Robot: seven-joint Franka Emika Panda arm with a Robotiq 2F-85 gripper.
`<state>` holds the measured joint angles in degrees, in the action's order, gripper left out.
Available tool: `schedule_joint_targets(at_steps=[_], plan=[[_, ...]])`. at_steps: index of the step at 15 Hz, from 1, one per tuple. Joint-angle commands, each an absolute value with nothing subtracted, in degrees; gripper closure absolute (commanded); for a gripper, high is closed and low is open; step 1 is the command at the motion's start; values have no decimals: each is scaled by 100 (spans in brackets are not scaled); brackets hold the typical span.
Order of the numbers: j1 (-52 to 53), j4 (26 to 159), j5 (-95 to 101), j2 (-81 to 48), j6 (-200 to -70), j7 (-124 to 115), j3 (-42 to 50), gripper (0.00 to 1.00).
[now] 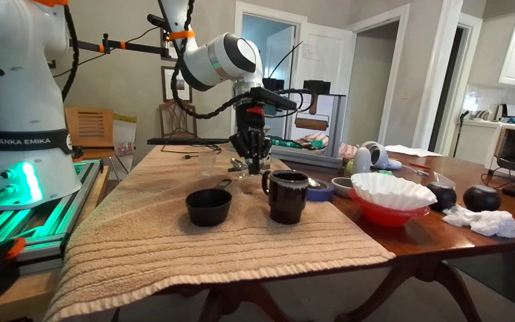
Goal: Transfer a spoonful of contents from the table to the glass cup
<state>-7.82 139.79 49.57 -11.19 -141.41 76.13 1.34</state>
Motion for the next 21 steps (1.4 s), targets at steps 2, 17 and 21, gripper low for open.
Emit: schedule_joint_targets(at_steps=[2,17,21], plan=[[-707,14514,4803,-148,-14068,7941,182,98],[-313,15743,3641,1549,-14366,9428,559,92],[-347,15741,4090,1653,-14160,8865,299,98]])
